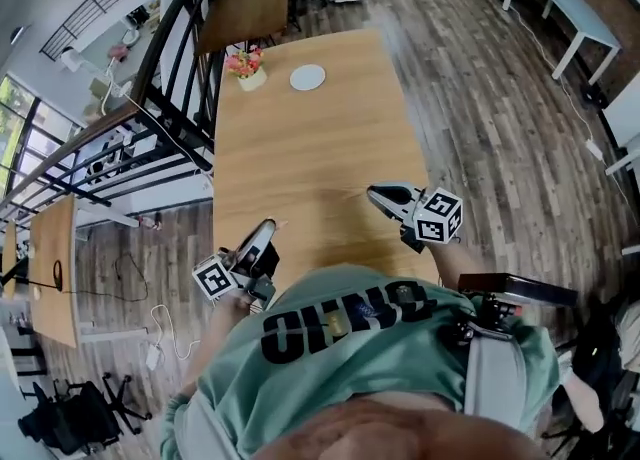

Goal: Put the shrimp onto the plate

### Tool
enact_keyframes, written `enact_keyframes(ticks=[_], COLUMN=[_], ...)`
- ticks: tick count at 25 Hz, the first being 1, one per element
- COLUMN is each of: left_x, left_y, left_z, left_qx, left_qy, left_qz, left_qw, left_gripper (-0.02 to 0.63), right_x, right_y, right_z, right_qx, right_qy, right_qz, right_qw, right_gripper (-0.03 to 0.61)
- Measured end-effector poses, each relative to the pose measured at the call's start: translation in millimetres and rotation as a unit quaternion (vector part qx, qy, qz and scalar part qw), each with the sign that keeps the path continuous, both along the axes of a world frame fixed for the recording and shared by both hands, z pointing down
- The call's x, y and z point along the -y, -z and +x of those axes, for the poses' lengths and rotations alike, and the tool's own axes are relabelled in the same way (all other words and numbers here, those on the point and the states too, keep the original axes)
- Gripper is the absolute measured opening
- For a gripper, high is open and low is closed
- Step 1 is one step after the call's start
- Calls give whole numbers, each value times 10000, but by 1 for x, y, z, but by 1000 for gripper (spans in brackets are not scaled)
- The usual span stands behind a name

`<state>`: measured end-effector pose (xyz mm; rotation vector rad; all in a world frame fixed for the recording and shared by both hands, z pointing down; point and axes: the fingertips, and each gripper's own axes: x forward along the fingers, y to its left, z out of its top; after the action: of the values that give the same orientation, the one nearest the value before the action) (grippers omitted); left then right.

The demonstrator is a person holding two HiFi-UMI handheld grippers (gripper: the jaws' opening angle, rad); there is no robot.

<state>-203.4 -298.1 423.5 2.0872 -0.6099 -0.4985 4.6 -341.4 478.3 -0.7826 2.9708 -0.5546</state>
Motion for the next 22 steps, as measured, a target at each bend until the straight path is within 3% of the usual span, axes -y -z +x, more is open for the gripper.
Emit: enact_keyframes(ticks=[4,8,10,15,22], left_x=[16,29,40,75,146], left_y=[-27,-33,-36,-50,-58], left_z=[-55,-124,-142,-122,-128], left_qx=[-209,211,268,220,1044], left_qy=[-306,-400,-334,-11,467], left_qz=[40,442,430,507,412], left_qw=[9993,9980,9982,9985,9926], left_gripper=[29,29,29,29,29], right_x=[-5,-13,-8,29,119], right_y=[-16,-17,-8,6,-13], right_z=[-42,-106,-118,-70,-41], right_qx=[-162,-148,-203,-403,-558], right_qy=[-541,-525,-517,-562,-454], right_qz=[-399,-701,-731,-477,-57], right_qw=[9976,9960,9958,9965,9974], right_gripper=[8,8,8,8,8])
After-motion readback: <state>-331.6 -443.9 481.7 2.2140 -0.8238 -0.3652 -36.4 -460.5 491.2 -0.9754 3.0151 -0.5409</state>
